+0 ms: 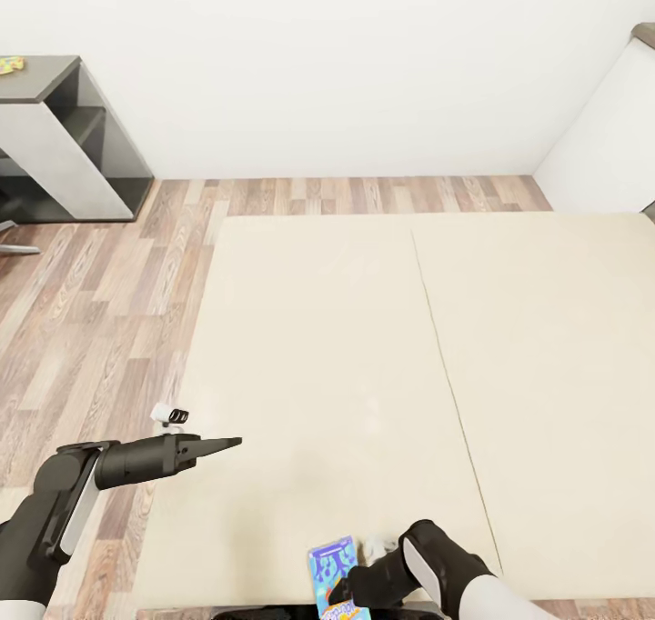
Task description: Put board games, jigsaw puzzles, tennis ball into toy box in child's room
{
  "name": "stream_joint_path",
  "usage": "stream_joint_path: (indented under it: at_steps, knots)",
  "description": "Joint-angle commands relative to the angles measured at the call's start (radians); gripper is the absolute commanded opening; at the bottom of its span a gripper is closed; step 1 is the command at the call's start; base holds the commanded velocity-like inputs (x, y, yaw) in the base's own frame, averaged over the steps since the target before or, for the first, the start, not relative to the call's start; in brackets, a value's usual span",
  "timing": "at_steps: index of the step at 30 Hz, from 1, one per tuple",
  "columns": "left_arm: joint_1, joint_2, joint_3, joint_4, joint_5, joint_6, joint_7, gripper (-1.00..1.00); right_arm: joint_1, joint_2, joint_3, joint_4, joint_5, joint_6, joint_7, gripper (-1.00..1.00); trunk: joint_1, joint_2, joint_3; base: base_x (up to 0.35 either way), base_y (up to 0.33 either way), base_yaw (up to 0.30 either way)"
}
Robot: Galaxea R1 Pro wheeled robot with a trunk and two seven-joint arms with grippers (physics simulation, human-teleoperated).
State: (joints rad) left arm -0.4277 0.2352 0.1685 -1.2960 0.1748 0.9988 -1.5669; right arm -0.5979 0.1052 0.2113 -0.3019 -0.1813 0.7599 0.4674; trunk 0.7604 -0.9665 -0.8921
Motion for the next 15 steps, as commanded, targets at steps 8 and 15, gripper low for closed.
stream_joint_path:
  at_steps: [8, 15]
  knots:
    - [0.000, 0.001, 0.000, 0.000, 0.000, 0.011, -0.004, 1.00, 0.000, 0.013, 0.008, -0.002, -0.009, 0.002, -0.002, 1.00, 0.000, -0.001, -0.013, 0.000, 0.000, 0.000]
    - [0.000, 0.002, 0.000, 0.000, 0.000, 0.011, -0.004, 1.00, 0.000, 0.016, 0.008, -0.005, -0.009, 0.001, -0.001, 1.00, 0.000, -0.001, -0.024, 0.000, 0.000, 0.000]
